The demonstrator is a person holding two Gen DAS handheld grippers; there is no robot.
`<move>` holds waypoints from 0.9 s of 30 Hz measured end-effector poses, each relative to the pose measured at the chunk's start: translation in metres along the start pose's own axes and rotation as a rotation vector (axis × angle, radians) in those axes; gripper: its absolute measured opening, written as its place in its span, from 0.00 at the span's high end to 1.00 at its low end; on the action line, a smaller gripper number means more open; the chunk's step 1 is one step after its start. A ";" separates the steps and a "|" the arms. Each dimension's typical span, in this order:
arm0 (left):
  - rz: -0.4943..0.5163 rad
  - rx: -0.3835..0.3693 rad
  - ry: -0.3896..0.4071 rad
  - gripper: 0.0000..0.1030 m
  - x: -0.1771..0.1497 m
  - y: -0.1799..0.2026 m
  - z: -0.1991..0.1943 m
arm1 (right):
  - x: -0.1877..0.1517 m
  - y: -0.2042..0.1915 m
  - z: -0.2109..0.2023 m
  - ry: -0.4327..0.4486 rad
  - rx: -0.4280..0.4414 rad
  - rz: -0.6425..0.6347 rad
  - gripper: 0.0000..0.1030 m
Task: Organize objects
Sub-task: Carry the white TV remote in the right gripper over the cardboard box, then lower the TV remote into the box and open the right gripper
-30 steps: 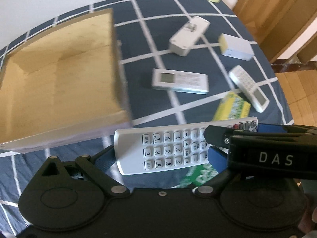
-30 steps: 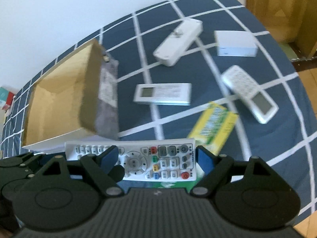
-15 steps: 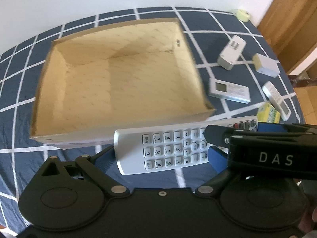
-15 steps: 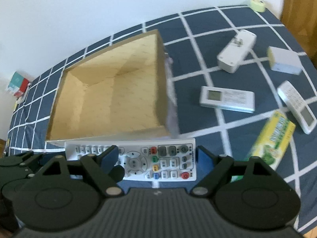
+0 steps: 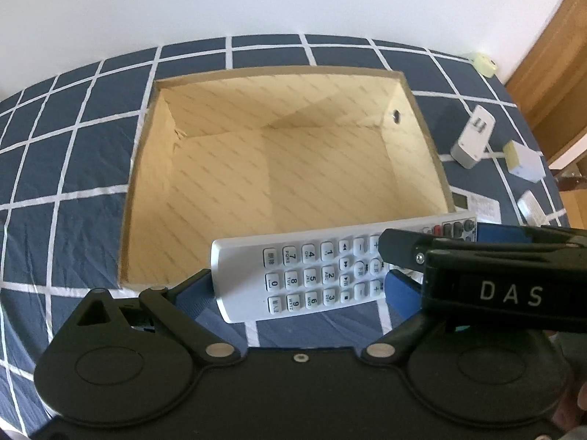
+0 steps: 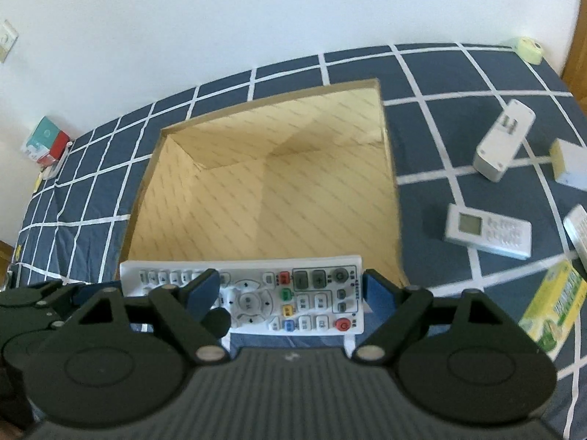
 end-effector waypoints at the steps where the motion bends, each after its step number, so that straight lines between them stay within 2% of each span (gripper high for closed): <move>1: -0.001 0.000 0.001 0.05 0.004 -0.004 0.001 | 0.004 -0.002 0.002 0.000 0.000 -0.002 0.18; 10: -0.007 -0.009 -0.031 0.05 0.049 -0.026 0.029 | 0.051 -0.011 0.036 -0.026 -0.007 0.001 0.18; 27: 0.002 -0.024 -0.146 0.05 0.129 -0.051 0.110 | 0.131 0.009 0.124 -0.127 -0.014 0.048 0.18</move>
Point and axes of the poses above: each gripper's, at about its wrist camera, not at the fingertips, and z roughly the way its jaws point, y to its right, x to its top, the point moved 4 cm from there along z, roughly the way its jaws point, and after that the axes turned 12 degrees about -y, right-handed, at the moved point
